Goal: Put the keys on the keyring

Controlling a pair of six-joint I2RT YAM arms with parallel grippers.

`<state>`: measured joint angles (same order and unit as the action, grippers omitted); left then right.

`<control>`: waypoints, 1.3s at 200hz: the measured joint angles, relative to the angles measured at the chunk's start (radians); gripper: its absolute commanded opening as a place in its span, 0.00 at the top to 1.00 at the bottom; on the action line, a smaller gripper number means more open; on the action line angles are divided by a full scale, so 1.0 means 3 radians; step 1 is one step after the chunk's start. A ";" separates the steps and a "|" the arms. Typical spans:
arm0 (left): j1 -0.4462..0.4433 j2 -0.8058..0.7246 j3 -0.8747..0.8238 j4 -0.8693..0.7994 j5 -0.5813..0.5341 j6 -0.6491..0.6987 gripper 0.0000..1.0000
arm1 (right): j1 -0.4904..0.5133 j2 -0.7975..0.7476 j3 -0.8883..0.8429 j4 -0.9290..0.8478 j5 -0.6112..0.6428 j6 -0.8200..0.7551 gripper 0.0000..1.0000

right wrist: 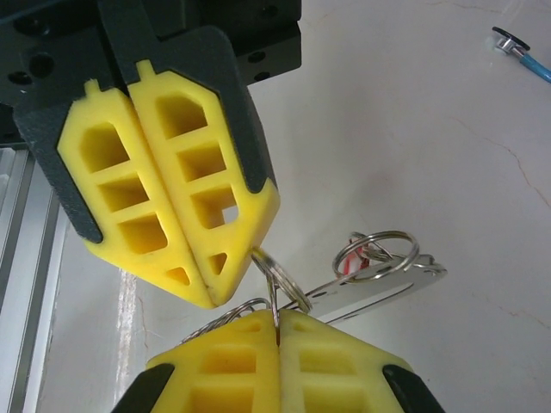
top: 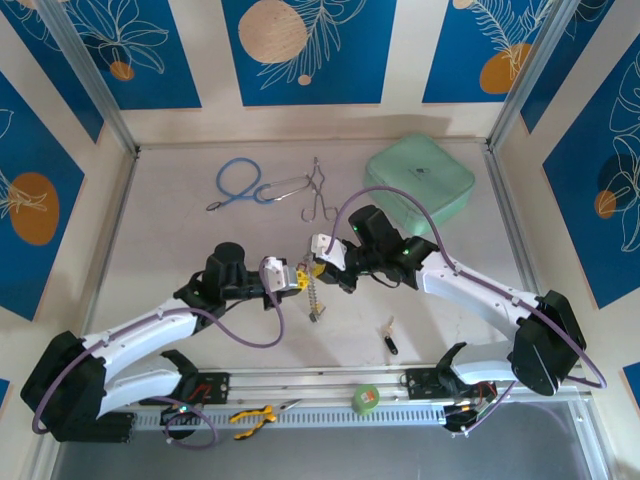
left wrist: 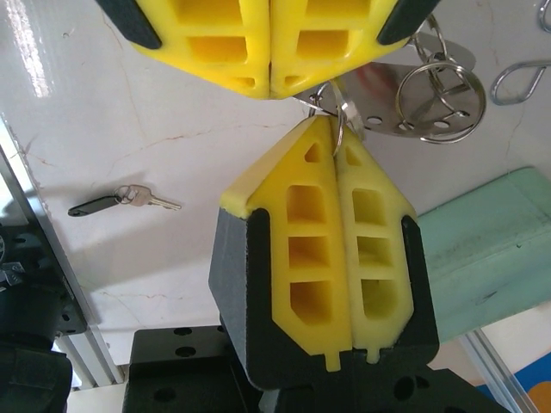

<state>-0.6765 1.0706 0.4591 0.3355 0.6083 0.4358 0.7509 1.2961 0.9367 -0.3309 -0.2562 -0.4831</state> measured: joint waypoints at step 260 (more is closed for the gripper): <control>-0.0010 -0.0041 -0.0028 -0.0097 -0.0276 0.0114 0.75 | 0.0140 0.0014 0.0083 -0.0122 0.0065 -0.0401 1.00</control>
<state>-0.6796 1.0584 0.4507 0.3065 0.5255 0.4702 0.7929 1.3003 0.9615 -0.3676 -0.2367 -0.6033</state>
